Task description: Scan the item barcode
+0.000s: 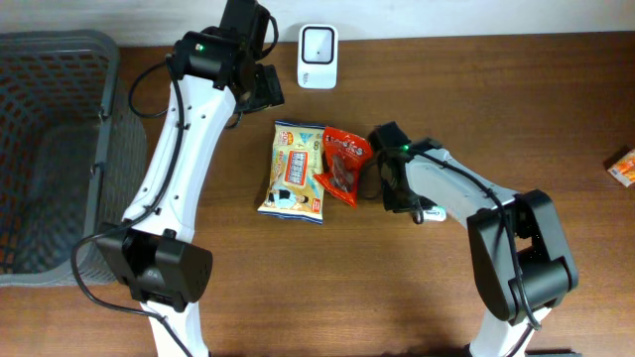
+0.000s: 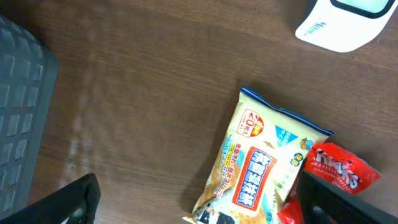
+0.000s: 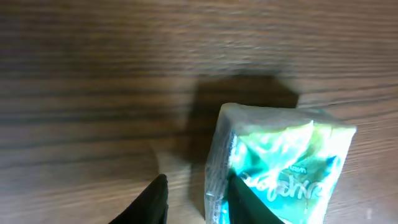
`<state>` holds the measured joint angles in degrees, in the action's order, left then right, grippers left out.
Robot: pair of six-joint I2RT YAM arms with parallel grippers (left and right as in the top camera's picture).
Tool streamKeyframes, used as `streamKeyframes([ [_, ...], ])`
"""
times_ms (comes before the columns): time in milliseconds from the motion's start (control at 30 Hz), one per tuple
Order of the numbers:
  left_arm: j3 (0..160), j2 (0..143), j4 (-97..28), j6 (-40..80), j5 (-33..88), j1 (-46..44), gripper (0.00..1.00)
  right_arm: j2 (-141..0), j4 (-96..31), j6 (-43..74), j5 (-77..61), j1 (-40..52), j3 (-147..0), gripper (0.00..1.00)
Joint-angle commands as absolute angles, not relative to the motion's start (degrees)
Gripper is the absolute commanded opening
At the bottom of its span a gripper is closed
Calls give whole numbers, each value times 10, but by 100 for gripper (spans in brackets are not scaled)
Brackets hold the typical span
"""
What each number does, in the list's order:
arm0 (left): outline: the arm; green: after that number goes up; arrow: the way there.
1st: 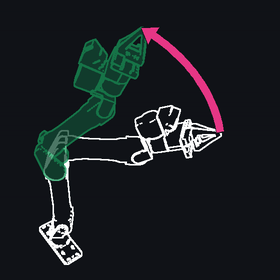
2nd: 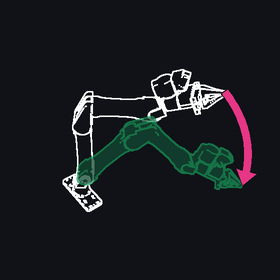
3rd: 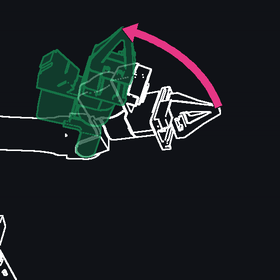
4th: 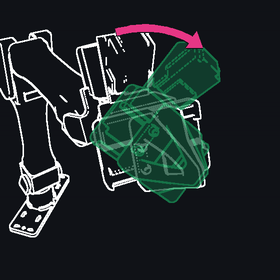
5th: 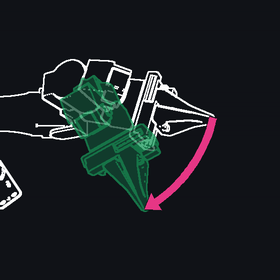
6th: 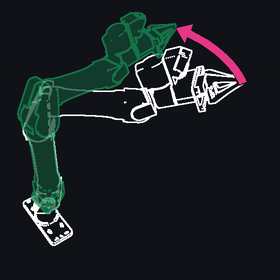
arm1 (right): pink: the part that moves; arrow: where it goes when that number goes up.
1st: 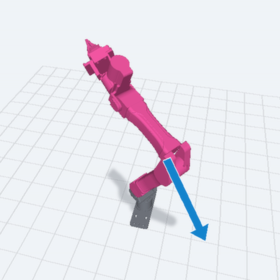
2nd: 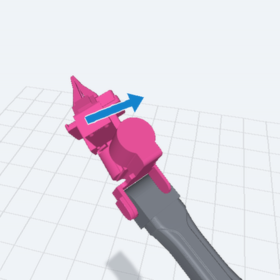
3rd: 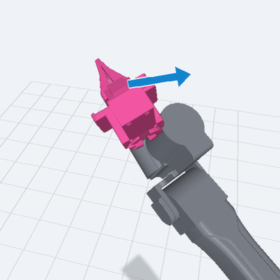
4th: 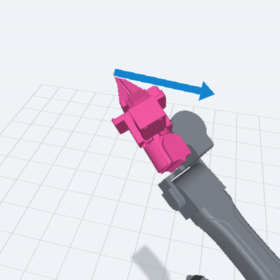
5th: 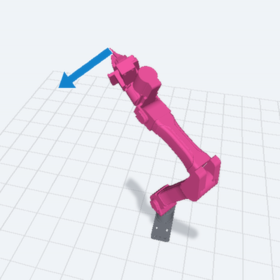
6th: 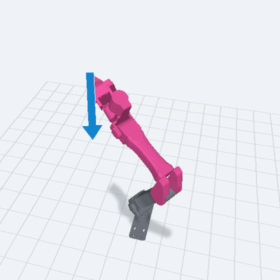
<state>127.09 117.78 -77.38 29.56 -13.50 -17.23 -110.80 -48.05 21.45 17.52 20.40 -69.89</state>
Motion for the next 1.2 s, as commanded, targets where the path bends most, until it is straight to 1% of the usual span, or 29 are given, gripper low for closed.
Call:
streamKeyframes([
  [0, 1275, 1170, -775, 292, -133, -172, 99, -1112, -488, 228, 202, 202, -691, 31],
  [100, 1275, 1170, -775, 292, -133, -172, 99, -1112, -567, 228, 220, 202, -761, 29],
  [133, 1275, 1170, -775, 292, -133, -172, 99, -1112, -596, 228, 249, 202, -784, 32],
  [200, 1275, 1170, -775, 292, -133, -172, 99, -1112, -610, 228, 256, 198, -780, 43],
  [267, 1275, 1170, -775, 292, -133, -172, 99, -1113, -594, 228, 244, 198, -751, 43],
  [333, 1275, 1170, -775, 292, -133, -172, 99, -1113, -548, 228, 242, 198, -706, 43],
  [433, 1275, 1170, -775, 292, -133, -172, 99, -1113, -512, 228, 242, 198, -682, 42],
  [467, 1275, 1170, -775, 292, -133, -172, 99, -1113, -497, 229, 242, 195, -673, 40],
  [500, 1275, 1170, -775, 292, -133, -172, 99, -1114, -490, 229, 242, 190, -670, 24],
  [533, 1275, 1170, -775, 292, -133, -172, 99, -1114, -488, 230, 238, 185, -670, 6],
  [567, 1275, 1170, -775, 292, -133, -172, 99, -1114, -483, 230, 208, 180, -672, 4],
  [633, 1275, 1170, -775, 292, -133, -172, 99, -1113, -498, 218, 68, 153, -712, 4],
  [700, 1275, 1170, -775, 292, -133, -172, 99, -1113, -528, 150, -117, 119, -777, 4],
  [767, 1275, 1170, -775, 292, -133, -172, 99, -1113, -536, 60, -387, 58, -836, 4],
  [867, 1275, 1170, -775, 292, -133, -172, 99, -1130, -506, 60, -468, 7, -828, 4],
  [967, 1275, 1170, -775, 292, -133, -172, 99, -1186, -460, 64, -615, -25, -787, 4],
  [1000, 1275, 1170, -775, 292, -133, -172, 99, -1218, -460, 64, -627, -37, -781, 4],
  [1067, 1275, 1170, -775, 292, -133, -172, 99, -1239, -461, 72, -547, -65, -781, 4],
  [1100, 1275, 1170, -775, 292, -133, -172, 99, -1237, -465, 94, -491, -76, -781, 7],
  [1167, 1275, 1170, -775, 292, -133, -172, 99, -1216, -517, 97, -370, -110, -804, 29],
])
